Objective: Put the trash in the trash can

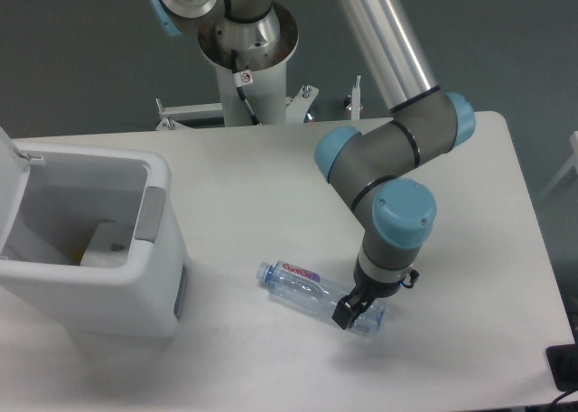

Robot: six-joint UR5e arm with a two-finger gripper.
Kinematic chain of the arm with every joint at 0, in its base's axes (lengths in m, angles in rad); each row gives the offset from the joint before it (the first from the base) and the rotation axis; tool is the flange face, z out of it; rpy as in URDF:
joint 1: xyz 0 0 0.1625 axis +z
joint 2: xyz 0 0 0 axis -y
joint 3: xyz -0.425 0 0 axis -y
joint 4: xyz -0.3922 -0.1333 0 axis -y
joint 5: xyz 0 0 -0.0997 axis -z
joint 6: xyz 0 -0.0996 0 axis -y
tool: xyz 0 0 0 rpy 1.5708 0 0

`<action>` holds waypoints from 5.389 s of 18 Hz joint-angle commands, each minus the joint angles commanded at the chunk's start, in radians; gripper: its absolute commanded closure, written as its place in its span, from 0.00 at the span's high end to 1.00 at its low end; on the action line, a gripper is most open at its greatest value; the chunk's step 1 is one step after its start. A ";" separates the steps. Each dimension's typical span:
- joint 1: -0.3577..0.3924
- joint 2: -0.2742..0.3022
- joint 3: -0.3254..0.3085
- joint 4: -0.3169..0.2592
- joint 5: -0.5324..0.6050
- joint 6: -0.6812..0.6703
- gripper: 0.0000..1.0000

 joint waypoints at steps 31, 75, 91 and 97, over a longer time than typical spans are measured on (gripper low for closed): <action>0.004 0.142 0.253 0.012 -0.201 -0.072 0.53; -0.309 0.363 0.156 0.179 -0.486 0.282 1.00; 0.092 0.295 -0.018 0.172 -0.434 0.641 1.00; 0.126 0.264 -0.005 0.144 -0.258 0.948 1.00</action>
